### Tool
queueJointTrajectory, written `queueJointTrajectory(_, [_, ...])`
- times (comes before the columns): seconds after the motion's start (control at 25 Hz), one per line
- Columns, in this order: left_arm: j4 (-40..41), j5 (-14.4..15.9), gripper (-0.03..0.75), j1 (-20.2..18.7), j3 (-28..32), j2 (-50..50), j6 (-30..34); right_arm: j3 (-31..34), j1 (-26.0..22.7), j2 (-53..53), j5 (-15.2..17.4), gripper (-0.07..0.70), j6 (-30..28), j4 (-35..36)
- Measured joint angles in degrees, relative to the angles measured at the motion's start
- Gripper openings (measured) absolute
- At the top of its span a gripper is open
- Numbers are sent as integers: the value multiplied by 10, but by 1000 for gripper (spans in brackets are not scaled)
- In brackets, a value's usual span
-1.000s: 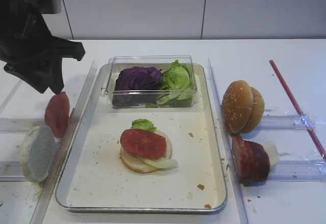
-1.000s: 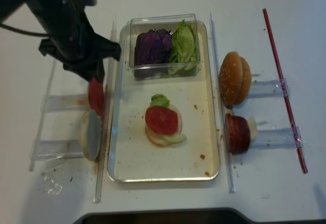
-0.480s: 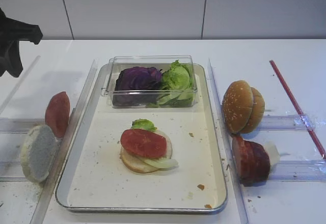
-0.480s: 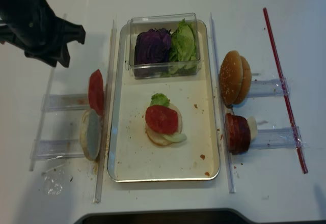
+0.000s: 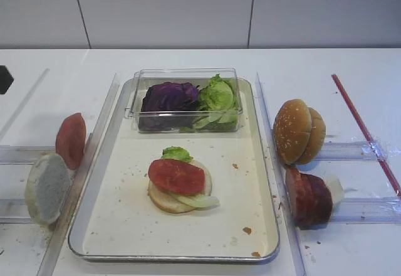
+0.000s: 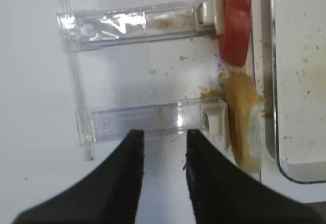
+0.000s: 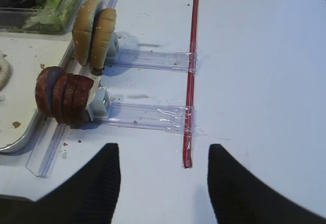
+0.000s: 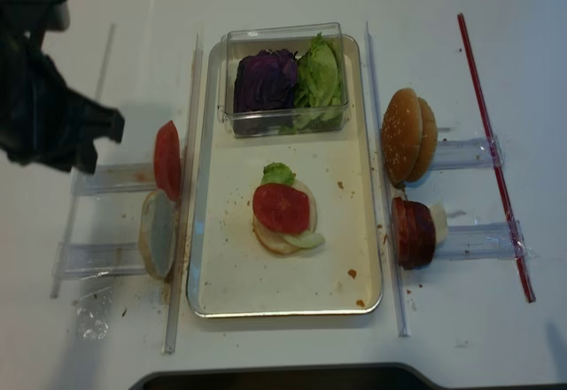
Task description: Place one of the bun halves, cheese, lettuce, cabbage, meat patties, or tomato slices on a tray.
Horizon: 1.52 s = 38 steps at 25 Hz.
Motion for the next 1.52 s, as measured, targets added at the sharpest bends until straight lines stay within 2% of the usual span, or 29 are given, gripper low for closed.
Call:
queueJointTrajectory(0.24, [0, 1, 190, 0, 87, -101, 0, 0, 0, 0, 0, 398, 0, 0])
queueJointTrajectory(0.8, [7, 9, 189, 0, 210, -344, -7, 0, 0, 0, 0, 398, 0, 0])
queueJointTrajectory(1.12, [9, 12, 188, 0, 289, -481, 19, 0, 0, 0, 0, 398, 0, 0])
queueJointTrajectory(1.24, [0, 0, 188, 0, 316, -524, 20, 0, 0, 0, 0, 398, 0, 0])
queueJointTrajectory(1.4, [-22, -37, 188, 1, 350, -578, 21, 0, 0, 0, 0, 398, 0, 0])
queueJointTrajectory(1.52, [-28, -47, 188, 1, 356, -612, 21, 0, 0, 0, 0, 398, 0, 0])
